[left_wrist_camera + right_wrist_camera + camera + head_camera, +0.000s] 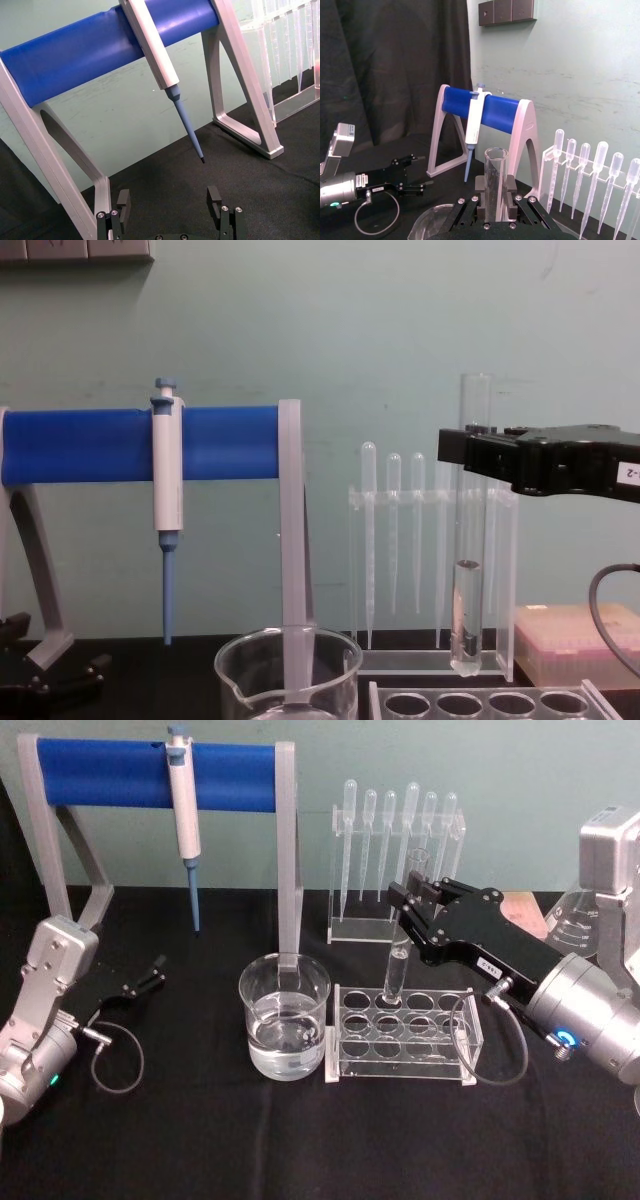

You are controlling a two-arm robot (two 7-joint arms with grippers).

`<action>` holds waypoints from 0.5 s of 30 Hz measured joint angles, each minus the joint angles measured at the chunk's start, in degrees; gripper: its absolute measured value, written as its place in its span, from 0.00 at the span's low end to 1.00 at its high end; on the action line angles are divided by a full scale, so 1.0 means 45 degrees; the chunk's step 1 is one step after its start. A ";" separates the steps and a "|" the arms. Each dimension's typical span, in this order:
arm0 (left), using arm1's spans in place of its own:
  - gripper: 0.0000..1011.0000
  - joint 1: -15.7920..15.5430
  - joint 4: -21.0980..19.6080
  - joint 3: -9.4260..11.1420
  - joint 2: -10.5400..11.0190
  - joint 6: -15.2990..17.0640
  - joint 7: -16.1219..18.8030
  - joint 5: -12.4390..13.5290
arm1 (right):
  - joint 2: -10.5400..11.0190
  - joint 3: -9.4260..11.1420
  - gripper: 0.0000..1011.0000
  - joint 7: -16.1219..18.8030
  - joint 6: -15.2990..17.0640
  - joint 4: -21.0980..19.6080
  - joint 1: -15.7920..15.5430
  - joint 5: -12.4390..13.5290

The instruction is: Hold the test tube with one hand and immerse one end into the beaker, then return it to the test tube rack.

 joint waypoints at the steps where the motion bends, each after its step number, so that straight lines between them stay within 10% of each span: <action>1: 0.99 0.0000 0.0000 0.0000 0.0000 0.0000 0.0000 0.0000 | 0.0000 0.0000 0.22 0.0001 0.0000 0.0000 0.0000 0.0000; 15: 0.99 0.0001 0.0000 0.0000 0.0000 0.0000 0.0000 0.0000 | 0.0000 0.0000 0.22 0.0000 0.0000 0.0000 0.0001 -0.0001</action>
